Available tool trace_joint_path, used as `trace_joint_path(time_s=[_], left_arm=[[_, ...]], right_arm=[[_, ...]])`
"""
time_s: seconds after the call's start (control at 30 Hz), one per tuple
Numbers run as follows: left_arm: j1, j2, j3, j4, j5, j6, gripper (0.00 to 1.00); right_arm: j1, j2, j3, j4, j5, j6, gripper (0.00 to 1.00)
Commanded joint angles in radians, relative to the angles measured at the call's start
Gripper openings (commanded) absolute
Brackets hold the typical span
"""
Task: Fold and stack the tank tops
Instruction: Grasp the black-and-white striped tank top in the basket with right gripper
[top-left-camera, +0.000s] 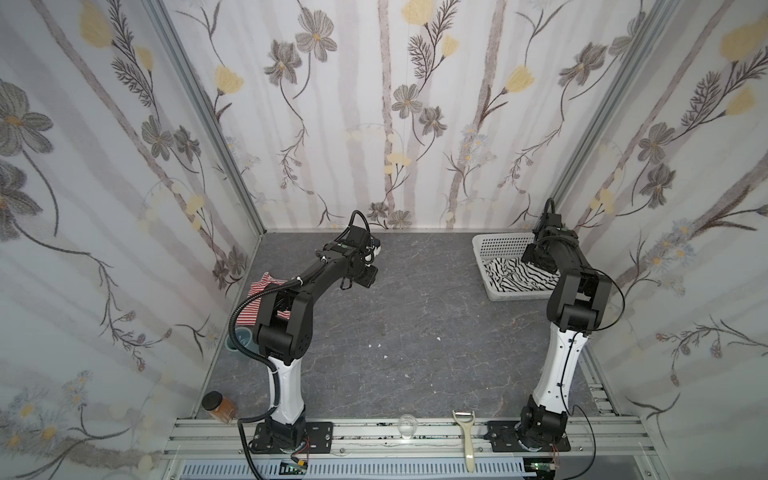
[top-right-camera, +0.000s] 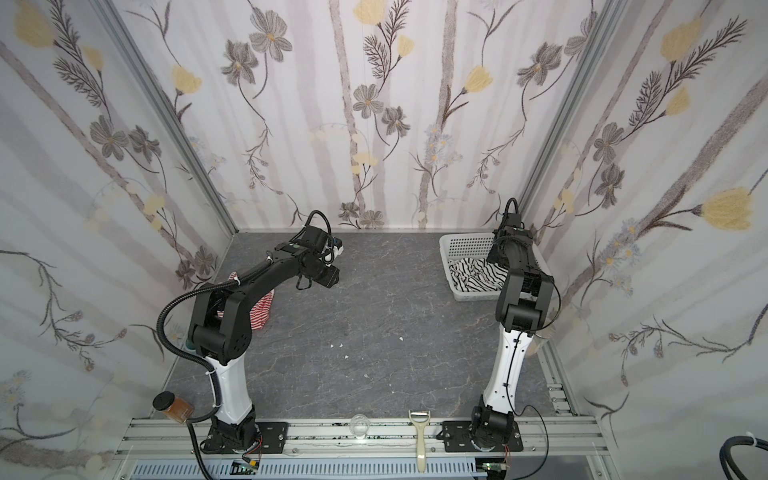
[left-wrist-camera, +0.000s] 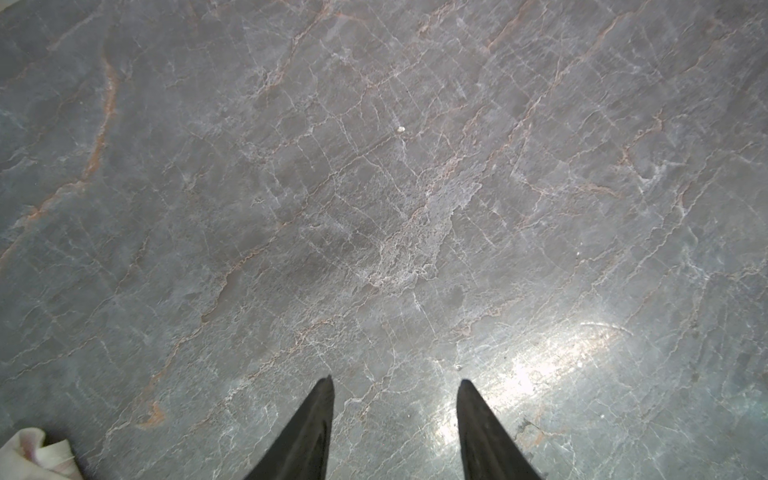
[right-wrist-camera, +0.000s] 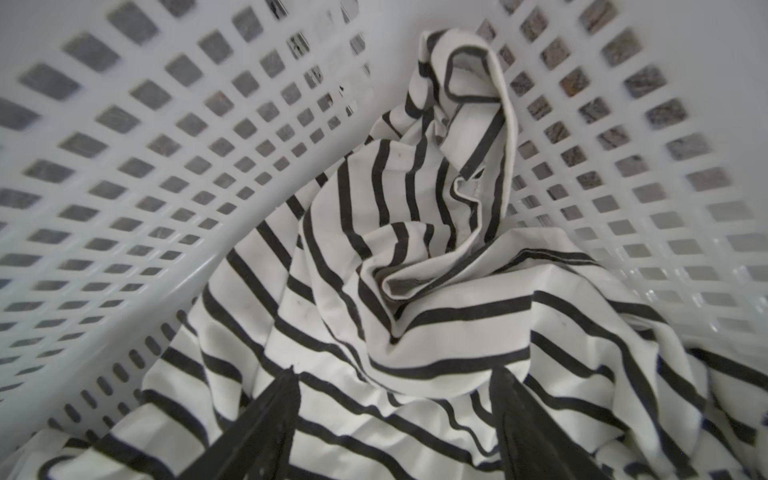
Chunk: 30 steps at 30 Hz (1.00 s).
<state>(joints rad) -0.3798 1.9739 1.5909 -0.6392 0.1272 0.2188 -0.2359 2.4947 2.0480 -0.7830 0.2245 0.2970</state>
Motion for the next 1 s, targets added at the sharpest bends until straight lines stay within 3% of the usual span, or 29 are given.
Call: trace_joint_path(time_s=[0.0,0.13,0.27,0.3,0.43,0.57,0.77,0.97], left_arm=[[0.001,-0.002,-0.004,0.018,-0.011,0.01,0.5],[0.001,-0.001,-0.003,0.019,-0.012,0.011,0.5],[0.001,0.007,-0.002,0.019,-0.012,0.011,0.5],[0.0,0.01,0.0,0.018,-0.012,0.011,0.5],[0.001,0.011,0.006,0.019,-0.014,0.011,0.5],[0.001,0.008,0.007,0.02,-0.018,0.016,0.5],[0.002,-0.003,0.003,0.022,-0.009,0.016,0.5],[0.008,-0.039,-0.002,0.024,0.011,0.019,0.5]], right_arm=[[-0.01,0.02,0.012,-0.007,0.022,-0.021,0.73],[-0.023,0.048,0.03,-0.023,0.018,-0.036,0.7],[-0.023,0.058,0.036,-0.027,0.005,-0.044,0.6],[-0.023,0.056,0.036,-0.024,0.0,-0.042,0.54],[-0.021,0.019,0.035,-0.016,-0.066,-0.033,0.0],[-0.016,-0.084,-0.006,0.01,-0.151,-0.017,0.0],[0.001,-0.381,-0.16,0.116,-0.294,0.066,0.0],[0.054,-0.686,-0.226,0.153,-0.291,0.12,0.0]])
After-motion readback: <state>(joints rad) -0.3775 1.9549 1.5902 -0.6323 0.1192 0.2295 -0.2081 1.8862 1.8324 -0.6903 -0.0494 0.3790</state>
